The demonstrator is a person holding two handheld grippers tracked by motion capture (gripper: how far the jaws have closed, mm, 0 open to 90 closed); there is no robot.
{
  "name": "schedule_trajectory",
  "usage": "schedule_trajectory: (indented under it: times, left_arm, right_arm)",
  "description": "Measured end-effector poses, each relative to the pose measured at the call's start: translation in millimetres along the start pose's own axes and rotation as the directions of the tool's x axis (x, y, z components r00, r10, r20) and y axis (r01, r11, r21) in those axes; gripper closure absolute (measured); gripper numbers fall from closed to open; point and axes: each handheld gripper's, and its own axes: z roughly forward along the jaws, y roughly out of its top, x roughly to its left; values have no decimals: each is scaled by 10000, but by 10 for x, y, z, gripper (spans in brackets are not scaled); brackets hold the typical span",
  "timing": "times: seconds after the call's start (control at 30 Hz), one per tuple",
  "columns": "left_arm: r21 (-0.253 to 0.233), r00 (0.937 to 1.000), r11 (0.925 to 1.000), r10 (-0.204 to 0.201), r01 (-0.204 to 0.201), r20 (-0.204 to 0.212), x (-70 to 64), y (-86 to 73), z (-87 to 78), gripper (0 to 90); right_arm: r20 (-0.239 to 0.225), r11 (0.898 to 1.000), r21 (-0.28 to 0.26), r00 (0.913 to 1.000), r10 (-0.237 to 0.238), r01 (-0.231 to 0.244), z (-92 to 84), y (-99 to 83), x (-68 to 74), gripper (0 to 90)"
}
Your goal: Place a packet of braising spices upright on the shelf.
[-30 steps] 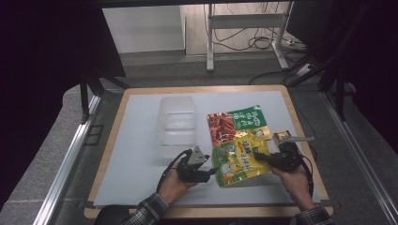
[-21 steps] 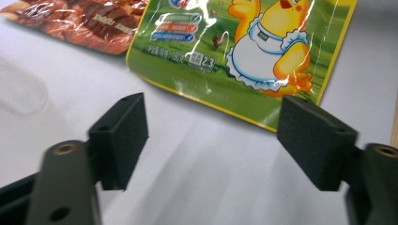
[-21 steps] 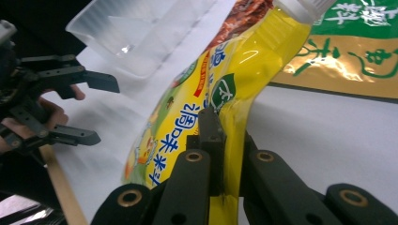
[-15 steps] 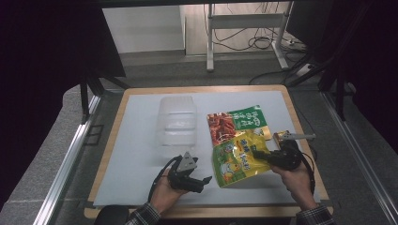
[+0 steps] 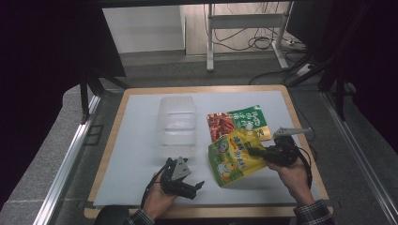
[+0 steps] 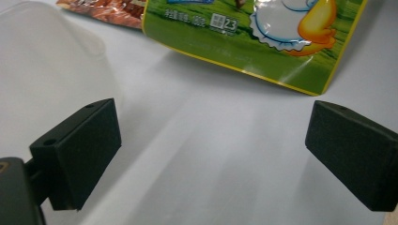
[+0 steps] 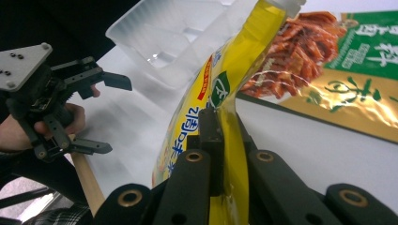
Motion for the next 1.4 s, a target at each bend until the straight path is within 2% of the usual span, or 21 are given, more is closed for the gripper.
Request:
schedule_trajectory:
  times: [0.1,0.27,0.7,0.9,1.4]
  left_arm:
    - [-40,9998,9999,-146,146,-106,33,-16,-31,29]
    - [-265,9991,9987,-427,427,17,68,-48,-69,19]
    - [-891,9989,9955,-353,323,-320,51,-67,-197,21]
    - [-892,9989,9958,-255,219,-404,9,-77,-220,21]
    - [-1054,9969,9933,-528,464,-587,21,-131,-318,21]
  right_arm:
    - [-54,9999,26,9999,-123,123,-4,53,38,888]
    - [-130,9992,-98,9991,-397,396,-41,156,89,888]
    - [293,9930,-131,9927,-1170,1174,-106,419,187,889]
    - [685,9882,-100,9861,-1517,1527,-113,534,204,890]
    - [897,9812,-197,9778,-1895,1919,-31,738,169,889]
